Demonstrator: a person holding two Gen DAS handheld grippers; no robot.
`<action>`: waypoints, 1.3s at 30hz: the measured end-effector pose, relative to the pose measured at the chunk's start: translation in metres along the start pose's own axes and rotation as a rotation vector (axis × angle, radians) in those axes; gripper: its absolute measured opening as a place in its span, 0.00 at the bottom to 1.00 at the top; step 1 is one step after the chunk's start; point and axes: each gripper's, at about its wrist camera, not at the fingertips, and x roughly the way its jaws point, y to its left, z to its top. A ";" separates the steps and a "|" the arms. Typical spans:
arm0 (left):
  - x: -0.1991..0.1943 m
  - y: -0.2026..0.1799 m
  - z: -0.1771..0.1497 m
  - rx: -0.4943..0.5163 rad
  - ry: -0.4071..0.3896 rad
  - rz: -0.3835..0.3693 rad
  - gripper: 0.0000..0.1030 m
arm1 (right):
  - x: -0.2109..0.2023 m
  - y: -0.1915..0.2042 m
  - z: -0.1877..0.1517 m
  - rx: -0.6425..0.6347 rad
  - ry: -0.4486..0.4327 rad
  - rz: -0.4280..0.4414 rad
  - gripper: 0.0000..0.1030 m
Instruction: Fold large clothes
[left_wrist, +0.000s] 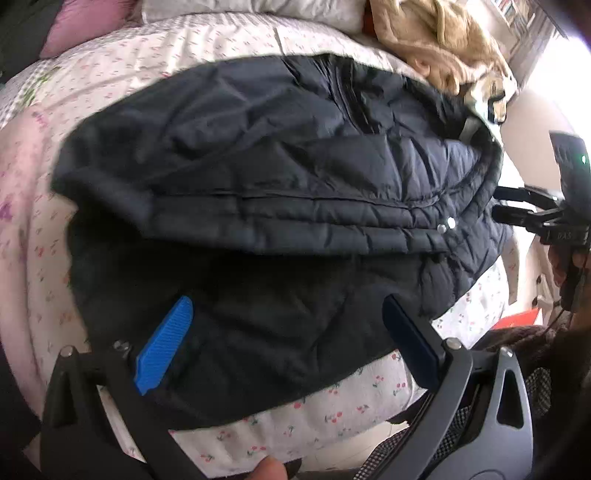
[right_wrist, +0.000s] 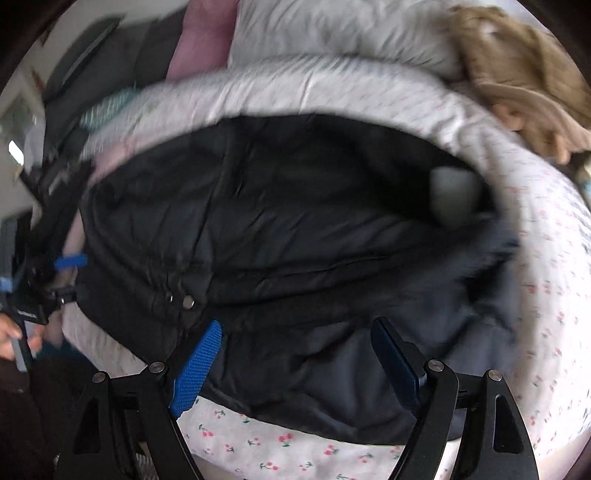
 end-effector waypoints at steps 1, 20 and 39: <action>0.007 -0.002 0.004 0.009 0.013 0.009 0.99 | 0.011 0.005 0.006 -0.011 0.024 0.002 0.82; -0.006 0.084 0.083 -0.388 -0.445 0.067 0.99 | -0.011 -0.080 0.084 0.484 -0.510 -0.007 0.82; 0.012 0.137 -0.001 -0.493 -0.130 0.058 0.38 | 0.001 -0.158 -0.021 0.511 -0.253 -0.182 0.31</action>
